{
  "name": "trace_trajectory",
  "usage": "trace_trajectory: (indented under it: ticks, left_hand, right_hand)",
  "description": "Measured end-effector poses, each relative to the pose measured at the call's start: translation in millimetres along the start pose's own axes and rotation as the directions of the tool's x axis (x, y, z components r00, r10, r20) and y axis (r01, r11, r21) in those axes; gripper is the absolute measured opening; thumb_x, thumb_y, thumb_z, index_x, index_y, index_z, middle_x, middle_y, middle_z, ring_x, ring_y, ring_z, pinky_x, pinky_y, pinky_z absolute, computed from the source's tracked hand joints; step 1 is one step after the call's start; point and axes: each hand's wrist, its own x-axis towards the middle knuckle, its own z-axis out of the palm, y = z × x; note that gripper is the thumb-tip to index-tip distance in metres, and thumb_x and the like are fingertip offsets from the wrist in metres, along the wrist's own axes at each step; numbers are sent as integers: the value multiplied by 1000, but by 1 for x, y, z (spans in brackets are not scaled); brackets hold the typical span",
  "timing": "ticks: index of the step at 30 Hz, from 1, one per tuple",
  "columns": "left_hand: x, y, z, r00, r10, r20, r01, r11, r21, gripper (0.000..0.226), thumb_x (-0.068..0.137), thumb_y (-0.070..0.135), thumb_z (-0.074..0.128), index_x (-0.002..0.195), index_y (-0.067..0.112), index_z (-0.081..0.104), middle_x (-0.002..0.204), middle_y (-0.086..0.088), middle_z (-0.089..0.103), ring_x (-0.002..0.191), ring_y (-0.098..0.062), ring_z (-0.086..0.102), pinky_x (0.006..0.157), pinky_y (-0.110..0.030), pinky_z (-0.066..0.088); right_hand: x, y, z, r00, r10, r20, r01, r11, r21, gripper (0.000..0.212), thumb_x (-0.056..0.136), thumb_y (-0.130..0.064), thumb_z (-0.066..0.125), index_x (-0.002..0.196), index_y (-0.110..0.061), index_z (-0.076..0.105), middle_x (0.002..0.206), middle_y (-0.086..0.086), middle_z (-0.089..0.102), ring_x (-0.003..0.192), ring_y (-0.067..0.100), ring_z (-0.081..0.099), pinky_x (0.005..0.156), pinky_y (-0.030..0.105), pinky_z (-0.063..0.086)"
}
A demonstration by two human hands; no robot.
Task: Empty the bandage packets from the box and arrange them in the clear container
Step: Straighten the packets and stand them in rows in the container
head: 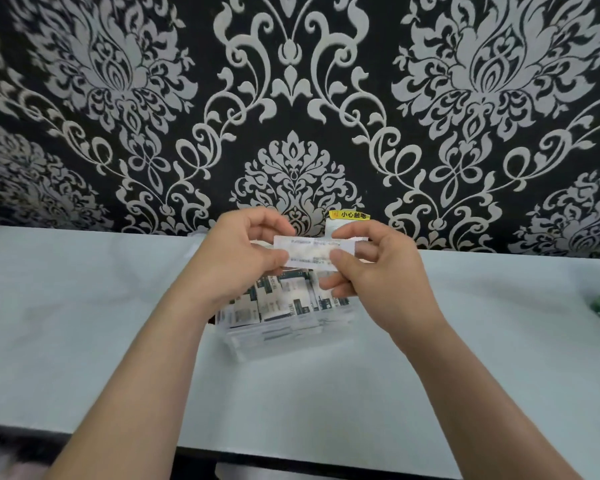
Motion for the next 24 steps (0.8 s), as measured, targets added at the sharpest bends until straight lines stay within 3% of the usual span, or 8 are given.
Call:
trace_trajectory:
  ticks: [3,6,9,11,14,19,21,24]
  left_hand:
    - [1,-10,-13,997,63,-47,-53,981,186,30,79,-3,73,75,27,71,80,6,72,78,-18,69,83,-38,57]
    - [0,-19,-26,984,129,-123,-63,897,437,31,76,9,78,63,36,70,88,11,64,90,-14,59,86,-33,48]
    - [2,-28,-36,972,154,-180,-32,838,545,34,76,6,76,65,38,72,94,11,54,98,-17,51,86,-31,43]
    - [2,-33,-40,977,90,-194,29,844,535,34,82,5,67,67,35,74,97,9,56,89,-13,53,75,-26,41]
    - [1,-38,-43,987,11,-159,73,857,510,35,89,7,57,69,31,75,89,6,64,59,-4,49,55,-22,35]
    - [1,-38,-44,988,-20,-153,96,859,503,35,92,12,50,69,26,73,68,-4,65,34,-4,40,49,-23,31]
    - [0,-37,-44,990,-35,-134,103,830,548,33,90,16,50,70,27,73,69,1,67,41,-3,46,51,-24,35]
    - [1,-39,-44,989,-48,-137,120,796,593,22,86,24,55,73,30,72,82,9,70,75,-9,62,67,-25,49]
  right_hand:
    - [2,1,16,998,-64,23,67,992,-109,16,86,-3,68,81,-17,63,71,4,70,58,17,70,56,29,56]
    - [0,5,34,977,-161,140,201,917,-344,18,81,-7,74,71,-21,68,57,-12,65,50,1,58,52,18,46]
    - [-2,8,50,931,-235,280,356,759,-545,12,83,-10,71,81,-20,78,78,-12,69,73,5,63,70,24,51]
    - [-1,9,57,913,-193,359,390,672,-629,15,86,-11,67,89,-19,79,93,-6,71,88,11,63,78,23,49]
    - [4,10,65,909,-109,402,381,610,-695,20,87,-10,63,90,-21,79,96,-5,71,93,13,61,78,24,48]
    - [13,10,78,900,-13,436,371,550,-748,9,84,-16,69,85,-19,77,88,-1,72,91,17,61,77,27,50]
    - [15,9,79,894,32,447,354,560,-749,6,83,-19,70,83,-17,76,82,-2,69,85,16,59,70,24,47]
    - [18,6,79,868,109,484,333,596,-731,7,80,-22,72,75,-18,75,68,-2,63,67,10,52,59,21,40]
